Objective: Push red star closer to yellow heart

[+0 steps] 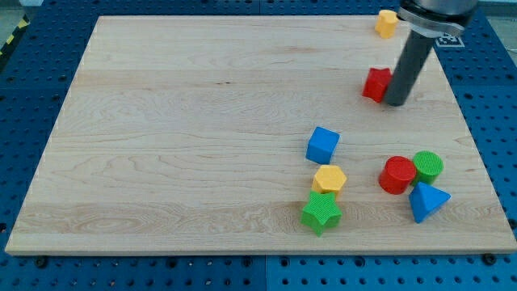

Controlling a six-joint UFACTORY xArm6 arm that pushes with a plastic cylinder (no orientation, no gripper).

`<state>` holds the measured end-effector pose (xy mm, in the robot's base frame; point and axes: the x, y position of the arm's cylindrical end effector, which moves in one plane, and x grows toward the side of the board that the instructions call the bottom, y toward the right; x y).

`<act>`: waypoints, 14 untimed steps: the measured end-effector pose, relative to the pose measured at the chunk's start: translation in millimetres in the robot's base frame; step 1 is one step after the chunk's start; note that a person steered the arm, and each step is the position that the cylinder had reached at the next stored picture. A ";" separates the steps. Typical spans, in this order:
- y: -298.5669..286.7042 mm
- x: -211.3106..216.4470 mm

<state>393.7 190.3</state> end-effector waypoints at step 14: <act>21.5 -92.1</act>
<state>301.6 211.8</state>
